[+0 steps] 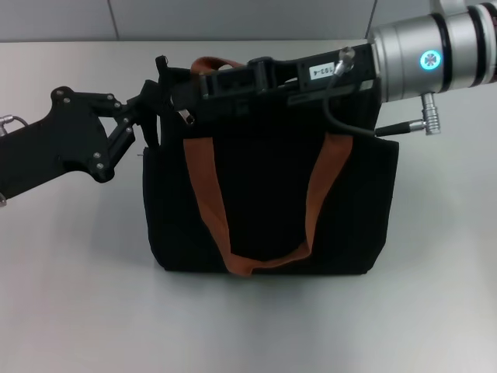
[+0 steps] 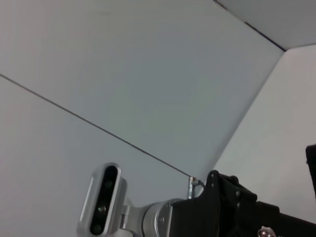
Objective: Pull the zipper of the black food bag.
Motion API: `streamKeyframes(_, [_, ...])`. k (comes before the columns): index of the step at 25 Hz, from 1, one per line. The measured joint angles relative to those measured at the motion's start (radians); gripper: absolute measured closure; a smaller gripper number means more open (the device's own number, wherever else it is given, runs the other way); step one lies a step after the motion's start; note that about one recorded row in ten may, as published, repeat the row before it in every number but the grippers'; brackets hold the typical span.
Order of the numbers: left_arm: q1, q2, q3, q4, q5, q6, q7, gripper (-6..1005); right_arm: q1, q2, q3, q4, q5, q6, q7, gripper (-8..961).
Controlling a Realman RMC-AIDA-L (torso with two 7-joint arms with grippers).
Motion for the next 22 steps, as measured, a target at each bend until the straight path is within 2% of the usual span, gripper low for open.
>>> streamKeyframes(14, [-0.014, 0.000, 0.003, 0.007, 0.006, 0.016, -0.026, 982, 0.042, 0.005, -0.057, -0.046, -0.041, 0.041, 0.031, 143])
streamKeyframes(22, [-0.042, -0.001, 0.003, 0.010, 0.006, 0.015, -0.058, 982, 0.036, 0.005, -0.067, -0.055, -0.041, 0.050, 0.029, 143])
